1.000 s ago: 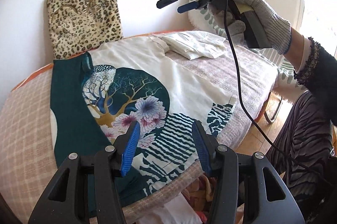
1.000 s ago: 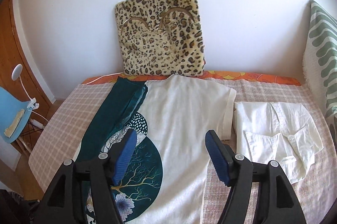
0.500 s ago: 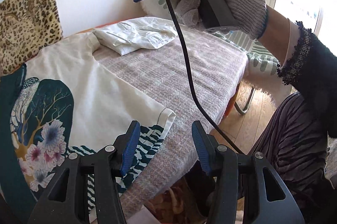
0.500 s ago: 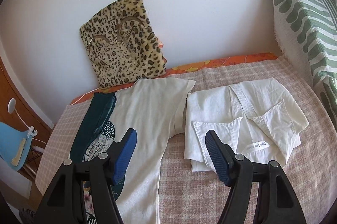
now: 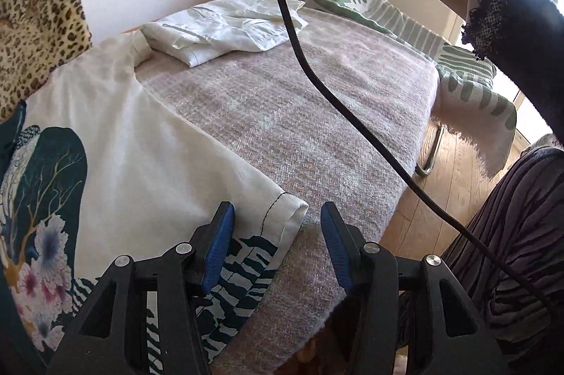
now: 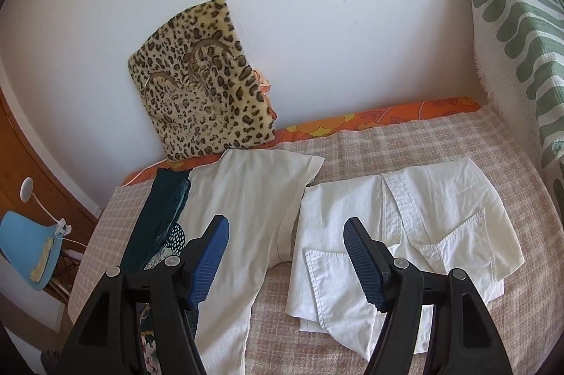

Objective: Fold small clothes
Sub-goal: 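Open both grippers and move the right gripper to the cream side edge, then grasp the cream side edge with the right gripper and fold it toward the center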

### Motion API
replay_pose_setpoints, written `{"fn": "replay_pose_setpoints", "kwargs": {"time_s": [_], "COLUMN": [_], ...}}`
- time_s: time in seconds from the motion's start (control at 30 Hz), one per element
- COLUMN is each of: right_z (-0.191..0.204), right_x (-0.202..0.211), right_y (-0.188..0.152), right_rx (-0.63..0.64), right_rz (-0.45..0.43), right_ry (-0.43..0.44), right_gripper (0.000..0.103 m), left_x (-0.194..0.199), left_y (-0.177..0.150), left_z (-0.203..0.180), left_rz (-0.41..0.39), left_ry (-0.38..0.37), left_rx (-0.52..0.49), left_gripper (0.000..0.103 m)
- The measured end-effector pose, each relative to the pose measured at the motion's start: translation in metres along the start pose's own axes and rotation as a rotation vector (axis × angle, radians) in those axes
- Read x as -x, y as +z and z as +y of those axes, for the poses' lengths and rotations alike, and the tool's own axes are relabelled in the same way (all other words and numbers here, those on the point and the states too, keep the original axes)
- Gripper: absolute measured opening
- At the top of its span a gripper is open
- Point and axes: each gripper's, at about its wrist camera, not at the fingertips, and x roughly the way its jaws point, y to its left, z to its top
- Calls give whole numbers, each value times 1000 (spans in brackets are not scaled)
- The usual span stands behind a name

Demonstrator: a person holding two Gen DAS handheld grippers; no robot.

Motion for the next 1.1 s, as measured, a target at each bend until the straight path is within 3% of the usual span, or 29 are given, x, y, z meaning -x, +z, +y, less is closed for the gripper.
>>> {"fn": "replay_pose_setpoints", "kwargs": {"time_s": [0.03,0.1,0.2,0.4,0.5,0.77,0.83,0.9,0.93,0.97,1.03,1.1], "right_z": [0,0,-2,-24,-32,-29,-24,-14,-10,-5,5,16], "right_x": [-10,-31,-66,-143,-179,-242,-253,-256,-258,-258,-254,-250], "right_y": [6,17,33,54,60,66,66,66,66,66,67,72], "right_rx": [-3,-18,-25,-87,-125,-112,-88,-29,-11,4,38,57], "right_rz": [14,47,87,152,173,301,337,337,349,351,336,314], "right_ry": [9,23,7,-8,-58,-85,-94,-126,-122,-129,-147,-156], "right_gripper": [70,70,70,69,70,65,60,36,19,13,4,3], "left_x": [0,0,-1,3,12,20,19,19,20,21,26,32], "left_y": [0,0,0,3,4,1,-1,-4,-6,-7,-11,-14], "left_z": [-1,0,9,28,33,48,50,53,54,55,57,60], "left_rz": [-7,-21,-41,-62,-94,-138,-142,-145,-150,-156,-171,-185], "left_ry": [3,12,-1,-59,-80,-118,-123,-129,-130,-129,-125,-118], "left_rx": [8,19,62,194,242,335,351,373,384,396,416,431], "left_gripper": [43,25,8,4,3,3,3,3,3,3,3,3]}}
